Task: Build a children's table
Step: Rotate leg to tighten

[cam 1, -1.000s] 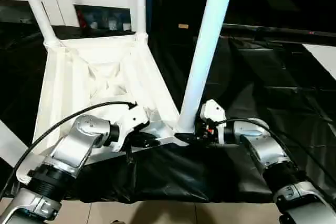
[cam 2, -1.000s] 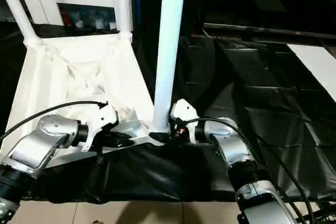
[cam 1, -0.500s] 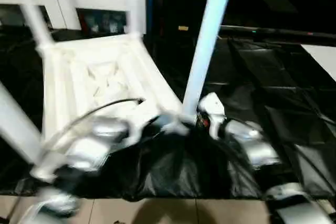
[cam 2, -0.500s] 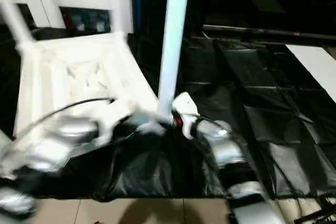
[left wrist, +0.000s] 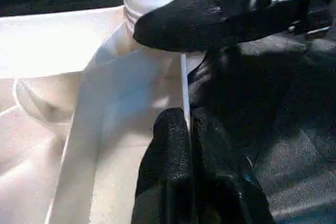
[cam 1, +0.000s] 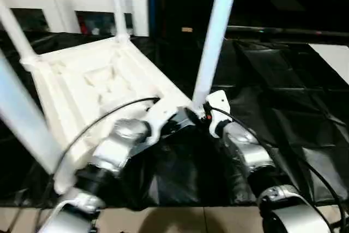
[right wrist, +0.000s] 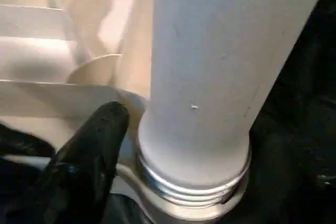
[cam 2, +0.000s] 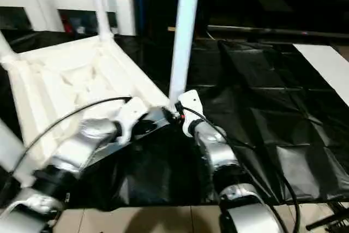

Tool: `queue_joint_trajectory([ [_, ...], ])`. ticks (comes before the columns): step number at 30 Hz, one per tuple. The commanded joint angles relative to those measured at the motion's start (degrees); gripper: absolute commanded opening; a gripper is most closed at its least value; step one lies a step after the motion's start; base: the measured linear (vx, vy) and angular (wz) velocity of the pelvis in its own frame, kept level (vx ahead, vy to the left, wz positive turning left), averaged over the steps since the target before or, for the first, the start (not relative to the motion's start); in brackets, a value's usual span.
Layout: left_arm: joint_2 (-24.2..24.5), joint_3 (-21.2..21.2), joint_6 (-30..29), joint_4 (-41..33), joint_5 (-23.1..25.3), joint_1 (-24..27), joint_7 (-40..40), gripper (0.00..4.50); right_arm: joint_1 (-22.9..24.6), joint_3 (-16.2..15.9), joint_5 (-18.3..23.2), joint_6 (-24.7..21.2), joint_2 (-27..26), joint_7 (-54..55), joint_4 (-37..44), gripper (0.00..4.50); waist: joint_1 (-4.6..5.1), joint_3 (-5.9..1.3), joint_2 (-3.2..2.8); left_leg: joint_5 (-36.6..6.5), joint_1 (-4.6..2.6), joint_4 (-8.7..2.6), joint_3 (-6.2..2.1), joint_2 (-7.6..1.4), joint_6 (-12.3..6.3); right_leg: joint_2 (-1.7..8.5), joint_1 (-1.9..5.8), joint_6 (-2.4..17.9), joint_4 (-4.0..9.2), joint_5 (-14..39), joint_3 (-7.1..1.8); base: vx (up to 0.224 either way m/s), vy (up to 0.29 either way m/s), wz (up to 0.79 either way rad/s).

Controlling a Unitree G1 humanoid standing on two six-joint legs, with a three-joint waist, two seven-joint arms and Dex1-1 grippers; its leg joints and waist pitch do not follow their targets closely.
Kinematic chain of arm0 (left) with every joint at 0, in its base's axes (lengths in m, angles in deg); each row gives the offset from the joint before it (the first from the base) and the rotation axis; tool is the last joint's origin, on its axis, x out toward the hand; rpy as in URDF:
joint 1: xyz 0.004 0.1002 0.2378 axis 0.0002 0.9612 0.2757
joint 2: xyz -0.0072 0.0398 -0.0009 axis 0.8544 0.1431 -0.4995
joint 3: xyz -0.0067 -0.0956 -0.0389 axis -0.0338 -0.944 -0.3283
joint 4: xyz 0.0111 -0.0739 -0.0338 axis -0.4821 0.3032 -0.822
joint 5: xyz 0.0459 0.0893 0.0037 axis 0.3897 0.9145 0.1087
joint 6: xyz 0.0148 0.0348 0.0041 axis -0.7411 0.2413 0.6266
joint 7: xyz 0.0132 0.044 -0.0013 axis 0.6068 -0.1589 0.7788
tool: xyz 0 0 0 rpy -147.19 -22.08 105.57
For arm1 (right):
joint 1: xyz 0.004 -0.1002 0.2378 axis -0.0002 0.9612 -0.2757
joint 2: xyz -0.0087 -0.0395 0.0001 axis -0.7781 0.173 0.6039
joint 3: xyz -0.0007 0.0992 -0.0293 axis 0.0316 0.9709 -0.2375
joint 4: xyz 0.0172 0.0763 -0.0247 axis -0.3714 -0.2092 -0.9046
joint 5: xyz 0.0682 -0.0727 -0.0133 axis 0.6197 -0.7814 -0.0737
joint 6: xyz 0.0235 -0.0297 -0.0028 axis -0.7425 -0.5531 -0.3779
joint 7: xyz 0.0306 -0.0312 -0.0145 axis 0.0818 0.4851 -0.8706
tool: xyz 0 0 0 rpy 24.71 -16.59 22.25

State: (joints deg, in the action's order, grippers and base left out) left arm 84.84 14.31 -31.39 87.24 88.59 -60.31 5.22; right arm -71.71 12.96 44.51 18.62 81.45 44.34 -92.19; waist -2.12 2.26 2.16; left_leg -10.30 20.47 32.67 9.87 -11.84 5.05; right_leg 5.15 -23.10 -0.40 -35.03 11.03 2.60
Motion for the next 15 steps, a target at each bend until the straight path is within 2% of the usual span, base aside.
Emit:
queue_joint_trajectory([
  [1,0.67,2.07,2.86,-0.34,-2.28,1.86,4.39,0.0,0.62,-3.98,0.09,1.31,0.48,-6.48,2.78,3.85,-0.59,-3.05,0.16,-13.96,0.43,-3.73,0.08,-0.73,-1.87,2.13,2.38,9.6,4.69,14.7,-1.65,0.0,0.0,0.0],
  [2,0.67,2.07,2.86,-0.34,-2.28,1.86,4.39,0.0,0.62,-3.98,0.09,1.31,0.48,-6.48,2.78,3.85,-0.59,-3.05,0.16,-13.96,0.43,-3.73,0.08,-0.73,-1.87,2.13,2.38,9.6,4.69,14.7,-1.65,0.0,0.0,0.0],
  [3,3.2,1.53,3.68,-1.3,-3.48,2.65,8.39,0.0,1.81,-5.26,0.4,1.98,4.22,-13.13,5.06,3.85,-0.73,-3.14,0.02,-12.46,0.2,-3.49,0.27,-0.77,-2.33,2.04,2.43,10.89,4.38,11.58,-1.68,0.0,0.0,0.0],
  [5,3.63,1.45,4.13,-1.36,-3.57,2.75,9.0,0.0,2.03,-5.39,0.59,1.97,4.84,-14.34,5.52,3.85,-0.82,-3.23,0.14,-10.57,0.36,-3.28,0.41,-0.76,-3.47,1.88,2.69,12.23,3.88,7.78,-1.69,0.0,0.0,0.0],
  [7,5.58,1.55,5.85,-2.27,-4.68,3.27,13.28,0.0,2.84,-5.87,1.52,1.72,7.38,-19.96,7.4,3.85,-1.09,-3.28,-0.01,-9.42,0.26,-3.22,0.36,-0.82,-3.97,1.88,2.9,12.95,3.7,5.96,-1.63,0.0,0.0,0.0],
  [9,7.47,1.8,7.52,-3.41,-6.05,3.84,18.23,0.0,3.55,-6.37,2.25,1.12,9.6,-25.9,9.11,3.85,-1.33,-3.37,-0.14,-8.7,-0.13,-3.06,0.61,-0.94,-4.64,1.85,2.71,14.41,3.32,2.76,-1.79,0.0,0.0,0.0],
  [10,7.47,1.8,7.52,-3.41,-6.05,3.84,18.23,0.0,3.55,-6.37,2.25,1.12,9.6,-25.9,9.11,3.85,-1.42,-3.44,-0.17,-8.4,-0.17,-3.03,0.59,-0.95,-4.8,1.8,2.76,14.79,3.16,1.83,-1.76,0.0,0.0,0.0],
  [12,9.07,2.38,7.51,-3.67,-6.23,3.82,20.81,0.0,4.08,-7.29,2.98,0.87,11.11,-29.85,10.5,3.85,-1.57,-3.22,-0.18,-9.36,-0.3,-3.14,0.68,-1.03,-5.07,1.81,2.62,15.32,3.25,2.29,-1.74,0.0,0.0,0.0],
  [13,9.95,2.77,7.93,-3.54,-6.23,3.73,21.94,0.0,4.37,-7.81,3.6,0.58,11.84,-31.87,11.35,3.85,-1.65,-3.15,0.03,-10.32,-0.38,-3.22,0.71,-1.04,-4.86,1.81,2.6,15.14,3.4,3.91,-1.72,0.0,0.0,0.0],
  [15,10.74,3.11,8.44,-3.54,-6.57,3.7,23.42,0.0,4.59,-8.36,3.98,0.43,12.38,-33.32,12.12,3.85,-1.82,-2.93,-0.12,-12.53,-0.49,-3.44,0.71,-1.14,-4.11,1.94,2.44,14.43,3.76,7.44,-1.8,0.0,0.0,0.0],
])
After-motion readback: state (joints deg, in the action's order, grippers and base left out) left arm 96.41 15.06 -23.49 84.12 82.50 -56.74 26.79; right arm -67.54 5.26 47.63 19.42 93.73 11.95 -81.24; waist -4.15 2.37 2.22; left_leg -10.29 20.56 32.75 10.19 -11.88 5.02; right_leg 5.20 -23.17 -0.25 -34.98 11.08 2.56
